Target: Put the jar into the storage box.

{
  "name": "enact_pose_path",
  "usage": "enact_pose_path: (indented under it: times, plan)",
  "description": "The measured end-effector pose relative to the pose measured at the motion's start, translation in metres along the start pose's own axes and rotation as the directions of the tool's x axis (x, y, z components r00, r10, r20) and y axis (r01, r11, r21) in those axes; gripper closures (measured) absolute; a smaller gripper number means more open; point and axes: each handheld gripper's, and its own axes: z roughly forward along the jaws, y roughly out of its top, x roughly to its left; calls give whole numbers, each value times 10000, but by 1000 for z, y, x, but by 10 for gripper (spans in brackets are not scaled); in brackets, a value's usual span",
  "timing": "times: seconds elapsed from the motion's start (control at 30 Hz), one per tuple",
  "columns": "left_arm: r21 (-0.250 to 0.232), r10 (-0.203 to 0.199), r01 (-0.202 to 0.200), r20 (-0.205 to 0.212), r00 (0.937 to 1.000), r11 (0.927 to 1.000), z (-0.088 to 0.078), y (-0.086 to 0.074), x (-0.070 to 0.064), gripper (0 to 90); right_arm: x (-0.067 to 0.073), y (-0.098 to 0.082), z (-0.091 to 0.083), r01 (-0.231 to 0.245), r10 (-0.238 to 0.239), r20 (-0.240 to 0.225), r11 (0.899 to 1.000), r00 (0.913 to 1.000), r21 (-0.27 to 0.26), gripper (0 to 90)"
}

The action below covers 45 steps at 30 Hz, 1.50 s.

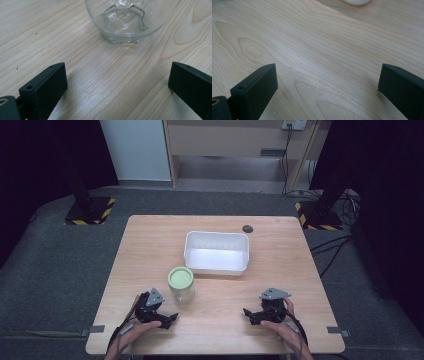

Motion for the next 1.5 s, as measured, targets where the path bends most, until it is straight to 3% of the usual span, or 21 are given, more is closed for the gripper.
enact_pose_path:
  times: [1.0,1.2,1.5]
  plan:
    - [-33,-51,51,-22,10000,10000,-1,0,0,21,-3,0,0,-204,204,-119,9998,9997,-34,25]
    - [-352,-341,348,202,9992,9988,-3,-1,4,22,-3,0,0,-231,231,-106,9997,9997,-26,25]
    - [-791,-197,212,200,9996,9966,-6,-1,4,21,-3,0,0,-293,293,-148,9996,9995,-24,25]
